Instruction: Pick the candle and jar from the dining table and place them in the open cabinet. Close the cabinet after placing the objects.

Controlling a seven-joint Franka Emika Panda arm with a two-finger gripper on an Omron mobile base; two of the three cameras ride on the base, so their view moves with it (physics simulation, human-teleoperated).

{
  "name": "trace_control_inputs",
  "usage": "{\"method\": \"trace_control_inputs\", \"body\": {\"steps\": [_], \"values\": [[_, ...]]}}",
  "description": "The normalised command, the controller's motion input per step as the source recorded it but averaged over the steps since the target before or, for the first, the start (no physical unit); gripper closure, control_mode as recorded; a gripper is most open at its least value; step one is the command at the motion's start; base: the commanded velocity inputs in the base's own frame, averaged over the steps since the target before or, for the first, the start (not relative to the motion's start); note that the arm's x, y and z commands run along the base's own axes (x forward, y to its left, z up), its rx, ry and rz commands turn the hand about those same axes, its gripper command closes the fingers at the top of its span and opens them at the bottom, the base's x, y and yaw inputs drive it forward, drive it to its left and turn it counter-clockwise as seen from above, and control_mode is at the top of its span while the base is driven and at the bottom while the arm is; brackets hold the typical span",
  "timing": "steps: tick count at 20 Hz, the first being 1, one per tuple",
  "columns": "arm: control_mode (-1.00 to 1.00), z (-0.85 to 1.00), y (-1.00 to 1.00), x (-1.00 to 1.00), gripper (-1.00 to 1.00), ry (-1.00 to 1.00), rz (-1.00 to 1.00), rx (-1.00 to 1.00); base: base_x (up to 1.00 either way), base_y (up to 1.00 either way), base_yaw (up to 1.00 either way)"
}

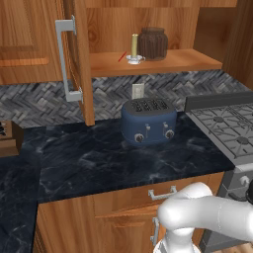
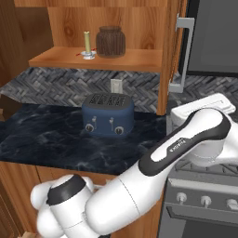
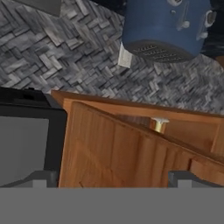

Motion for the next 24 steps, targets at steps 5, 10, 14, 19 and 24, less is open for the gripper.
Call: {"method": "trace_control_inputs", "body": {"steps": [5, 10, 14, 19, 24], "values": [[-1.0, 0.17, 0.36, 0.0, -1.0, 0.02, 0.07, 0.0, 0.0, 0.0, 0.0], [-1.0, 0.04, 0.43, 0.0, -1.0, 0.02, 0.02, 0.0, 0.0, 0.0, 0.0], [-1.0, 0.04, 0.58, 0.0, -1.0, 0.0, 0.0, 0.0, 0.0, 0.0, 0.0], [-1.0, 0.06, 0.65, 0.0, -1.0, 0.0, 0.0, 0.0, 0.0, 0.0, 0.0], [-1.0, 0.1, 0.77, 0.07, -1.0, 0.0, 0.0, 0.0, 0.0, 0.0, 0.0]]}}
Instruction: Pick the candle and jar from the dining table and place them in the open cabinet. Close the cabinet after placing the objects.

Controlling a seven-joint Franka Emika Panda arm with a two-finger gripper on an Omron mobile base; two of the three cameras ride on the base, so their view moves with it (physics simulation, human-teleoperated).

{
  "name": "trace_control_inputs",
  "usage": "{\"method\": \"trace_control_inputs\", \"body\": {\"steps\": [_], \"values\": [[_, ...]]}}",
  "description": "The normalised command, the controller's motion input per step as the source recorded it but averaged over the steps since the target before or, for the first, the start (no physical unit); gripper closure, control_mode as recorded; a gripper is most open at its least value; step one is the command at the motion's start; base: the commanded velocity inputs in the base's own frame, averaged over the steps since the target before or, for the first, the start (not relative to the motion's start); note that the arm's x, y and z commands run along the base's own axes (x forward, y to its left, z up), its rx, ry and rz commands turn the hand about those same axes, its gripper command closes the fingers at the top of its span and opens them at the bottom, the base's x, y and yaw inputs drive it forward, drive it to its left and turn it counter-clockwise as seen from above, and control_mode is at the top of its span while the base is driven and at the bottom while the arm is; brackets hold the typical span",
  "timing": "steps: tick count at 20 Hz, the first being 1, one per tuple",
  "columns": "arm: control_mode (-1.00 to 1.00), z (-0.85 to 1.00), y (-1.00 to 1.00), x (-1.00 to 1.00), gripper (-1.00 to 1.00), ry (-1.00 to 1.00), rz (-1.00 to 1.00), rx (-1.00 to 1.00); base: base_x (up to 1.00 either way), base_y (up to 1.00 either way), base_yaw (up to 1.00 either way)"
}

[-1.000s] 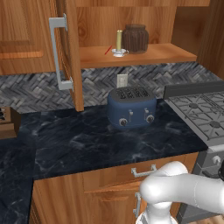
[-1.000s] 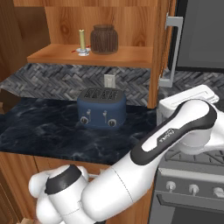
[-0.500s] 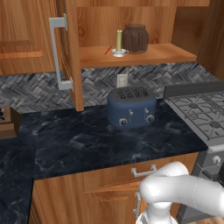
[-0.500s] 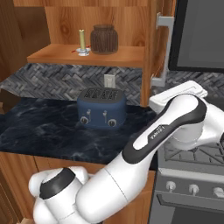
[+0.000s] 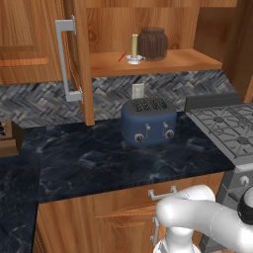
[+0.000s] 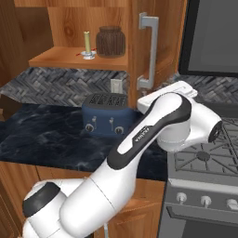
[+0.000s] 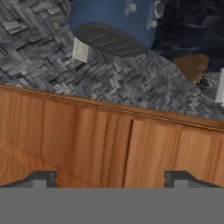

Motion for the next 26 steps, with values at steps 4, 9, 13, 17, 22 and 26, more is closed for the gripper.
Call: {"method": "trace_control_inputs", "body": {"steps": [4, 9, 13, 17, 22, 26], "values": [[-1.0, 0.24, 0.57, 0.49, -1.0, 0.0, -0.02, 0.0, 0.0, 0.0, 0.0], [-1.0, 0.23, 0.45, 0.75, -1.0, 0.01, -0.05, -0.01, 0.0, 0.0, 0.0], [-1.0, 0.13, 0.35, 0.8, -1.0, 0.04, -0.08, -0.01, 0.0, 0.0, 0.0], [-1.0, 0.08, 0.33, 0.78, -1.0, 0.04, -0.11, -0.02, 0.0, 0.0, 0.0], [-1.0, 0.05, 0.3, 0.76, -1.0, 0.02, -0.13, -0.04, 0.0, 0.0, 0.0], [-1.0, 0.05, 0.3, 0.77, -1.0, 0.0, -0.13, -0.05, 0.0, 0.0, 0.0]]}}
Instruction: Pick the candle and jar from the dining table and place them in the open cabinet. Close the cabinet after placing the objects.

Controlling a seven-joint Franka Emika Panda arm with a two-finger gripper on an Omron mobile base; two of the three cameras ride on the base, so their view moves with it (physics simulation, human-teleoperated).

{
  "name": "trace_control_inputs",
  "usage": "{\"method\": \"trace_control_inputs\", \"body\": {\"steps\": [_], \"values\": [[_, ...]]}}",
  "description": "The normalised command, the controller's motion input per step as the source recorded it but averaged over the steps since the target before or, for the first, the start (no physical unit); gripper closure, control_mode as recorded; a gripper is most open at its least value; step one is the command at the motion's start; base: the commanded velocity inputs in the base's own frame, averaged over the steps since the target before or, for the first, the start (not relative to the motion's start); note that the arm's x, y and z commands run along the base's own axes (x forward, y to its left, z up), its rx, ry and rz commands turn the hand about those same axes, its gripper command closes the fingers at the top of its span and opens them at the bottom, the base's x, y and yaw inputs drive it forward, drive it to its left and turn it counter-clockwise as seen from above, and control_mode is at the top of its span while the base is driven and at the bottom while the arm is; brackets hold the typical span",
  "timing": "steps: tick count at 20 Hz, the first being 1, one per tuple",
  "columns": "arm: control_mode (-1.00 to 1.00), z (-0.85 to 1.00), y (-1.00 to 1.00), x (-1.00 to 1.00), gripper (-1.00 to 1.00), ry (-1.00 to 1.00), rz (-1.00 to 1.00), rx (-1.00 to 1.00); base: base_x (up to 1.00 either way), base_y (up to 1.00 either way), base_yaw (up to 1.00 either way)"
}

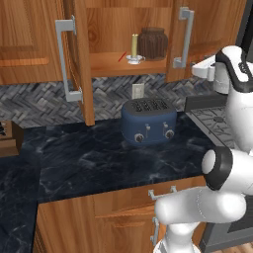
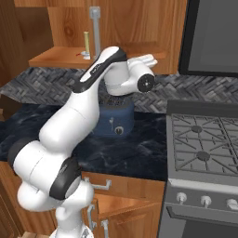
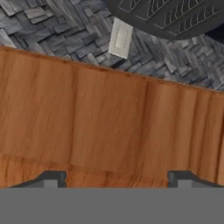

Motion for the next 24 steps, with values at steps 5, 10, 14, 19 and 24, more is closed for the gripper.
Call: {"method": "trace_control_inputs", "body": {"steps": [5, 10, 14, 19, 24], "values": [[-1.0, 0.04, 0.24, 0.82, -1.0, 0.01, -0.12, -0.06, 0.0, 0.0, 0.0], [-1.0, 0.03, 0.23, 0.82, -1.0, 0.01, -0.1, -0.06, 0.0, 0.0, 0.0], [-1.0, 0.0, 0.2, 0.77, -1.0, 0.05, -0.06, -0.06, 0.0, 0.0, 0.0], [-1.0, 0.03, 0.31, -0.26, -1.0, 0.0, 0.0, -0.1, 0.0, 0.0, 0.0], [-1.0, 0.05, 0.42, -0.79, -1.0, -0.02, 0.0, -0.12, 0.0, 0.0, 0.0]]}}
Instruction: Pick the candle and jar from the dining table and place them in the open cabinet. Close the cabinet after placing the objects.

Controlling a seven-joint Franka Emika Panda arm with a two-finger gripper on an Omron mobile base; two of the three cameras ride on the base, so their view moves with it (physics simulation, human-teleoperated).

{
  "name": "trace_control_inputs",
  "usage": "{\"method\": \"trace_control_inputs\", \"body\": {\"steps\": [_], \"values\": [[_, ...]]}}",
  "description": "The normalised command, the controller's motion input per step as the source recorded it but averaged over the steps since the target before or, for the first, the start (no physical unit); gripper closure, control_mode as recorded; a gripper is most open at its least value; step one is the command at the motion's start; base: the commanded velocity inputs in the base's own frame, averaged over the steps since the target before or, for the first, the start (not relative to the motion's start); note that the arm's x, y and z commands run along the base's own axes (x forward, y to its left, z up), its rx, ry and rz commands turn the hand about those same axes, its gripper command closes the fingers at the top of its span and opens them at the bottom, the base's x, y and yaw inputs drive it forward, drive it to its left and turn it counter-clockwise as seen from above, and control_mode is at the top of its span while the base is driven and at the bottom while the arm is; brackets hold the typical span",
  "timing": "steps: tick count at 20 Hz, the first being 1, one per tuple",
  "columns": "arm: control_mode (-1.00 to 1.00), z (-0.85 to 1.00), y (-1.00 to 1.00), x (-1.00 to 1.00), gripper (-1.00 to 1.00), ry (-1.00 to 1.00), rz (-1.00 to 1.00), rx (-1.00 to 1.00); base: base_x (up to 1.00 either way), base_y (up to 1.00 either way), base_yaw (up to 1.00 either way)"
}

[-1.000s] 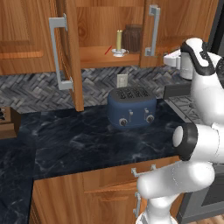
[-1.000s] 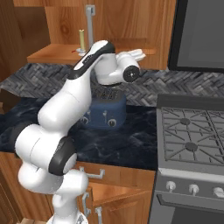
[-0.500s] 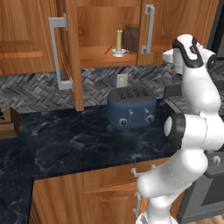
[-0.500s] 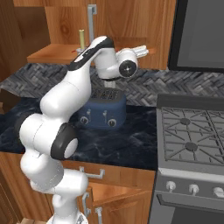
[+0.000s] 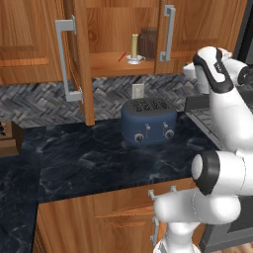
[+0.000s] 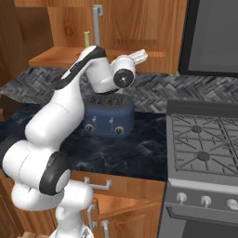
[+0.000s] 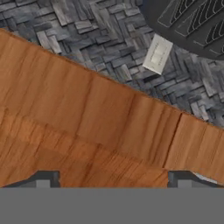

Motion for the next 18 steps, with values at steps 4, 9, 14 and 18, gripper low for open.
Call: {"method": "trace_control_inputs", "body": {"steps": [4, 9, 14, 18], "values": [[-1.0, 0.17, 0.4, -0.76, -1.0, -0.02, 0.0, -0.1, 0.0, 0.0, 0.0], [-1.0, 0.11, 0.48, -0.41, -1.0, 0.05, -0.03, -0.07, 0.0, 0.0, 0.0], [-1.0, 0.0, 0.46, -0.4, -1.0, 0.11, -0.02, -0.11, 0.0, 0.0, 0.0], [-1.0, 0.0, 0.39, -0.68, -1.0, 0.01, 0.04, -0.24, 0.0, 0.0, 0.0]]}}
